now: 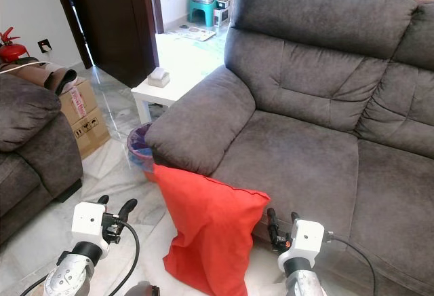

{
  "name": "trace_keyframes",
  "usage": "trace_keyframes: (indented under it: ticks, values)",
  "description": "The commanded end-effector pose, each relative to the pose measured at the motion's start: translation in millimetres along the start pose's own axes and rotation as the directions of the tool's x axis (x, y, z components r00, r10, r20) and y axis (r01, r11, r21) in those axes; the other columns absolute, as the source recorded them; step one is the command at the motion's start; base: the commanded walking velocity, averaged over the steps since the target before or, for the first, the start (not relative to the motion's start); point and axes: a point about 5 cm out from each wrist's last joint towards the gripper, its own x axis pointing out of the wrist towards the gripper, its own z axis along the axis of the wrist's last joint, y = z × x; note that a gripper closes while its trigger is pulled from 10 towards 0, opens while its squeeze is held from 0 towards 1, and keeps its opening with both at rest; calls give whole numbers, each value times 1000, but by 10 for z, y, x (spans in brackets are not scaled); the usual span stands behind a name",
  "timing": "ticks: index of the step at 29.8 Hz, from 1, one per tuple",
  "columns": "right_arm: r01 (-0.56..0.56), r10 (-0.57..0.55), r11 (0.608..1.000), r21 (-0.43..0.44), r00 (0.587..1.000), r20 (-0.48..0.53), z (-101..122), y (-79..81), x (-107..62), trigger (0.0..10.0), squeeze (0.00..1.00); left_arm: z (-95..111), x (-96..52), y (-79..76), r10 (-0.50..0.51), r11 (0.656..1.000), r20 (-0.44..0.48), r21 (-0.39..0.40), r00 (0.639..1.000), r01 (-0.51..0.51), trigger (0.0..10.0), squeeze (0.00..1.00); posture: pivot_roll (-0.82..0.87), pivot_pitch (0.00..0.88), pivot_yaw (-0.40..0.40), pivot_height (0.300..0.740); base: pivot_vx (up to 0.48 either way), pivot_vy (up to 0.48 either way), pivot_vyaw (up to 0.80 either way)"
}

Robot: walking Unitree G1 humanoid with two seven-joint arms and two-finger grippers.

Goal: Move the pillow to the sofa from floor

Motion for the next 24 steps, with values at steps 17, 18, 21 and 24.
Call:
trace_keyframes:
  ticks: [17,18,21,24]
  values:
    - [3,-3,1000,1,1000,-7,-14,11,7,10000,0,3,-11,21,-3,1000,-10,-3,1000,3,10000,0,1,88,14,630,0,0,0]
    - [4,-4,1000,1,1000,-7,-14,10,7,10000,0,4,-11,20,-5,1000,-9,-3,1000,5,10000,0,1,88,14,630,0,0,0]
    - [4,-4,1000,0,1000,-8,-17,8,4,10000,0,5,-12,13,-8,1000,-8,-4,1000,8,10000,0,3,87,14,630,0,0,0]
    - [8,-8,1000,-4,1000,-9,-19,3,1,10000,0,5,-14,12,-8,1000,-8,-5,1000,8,10000,0,4,87,14,630,82,0,0]
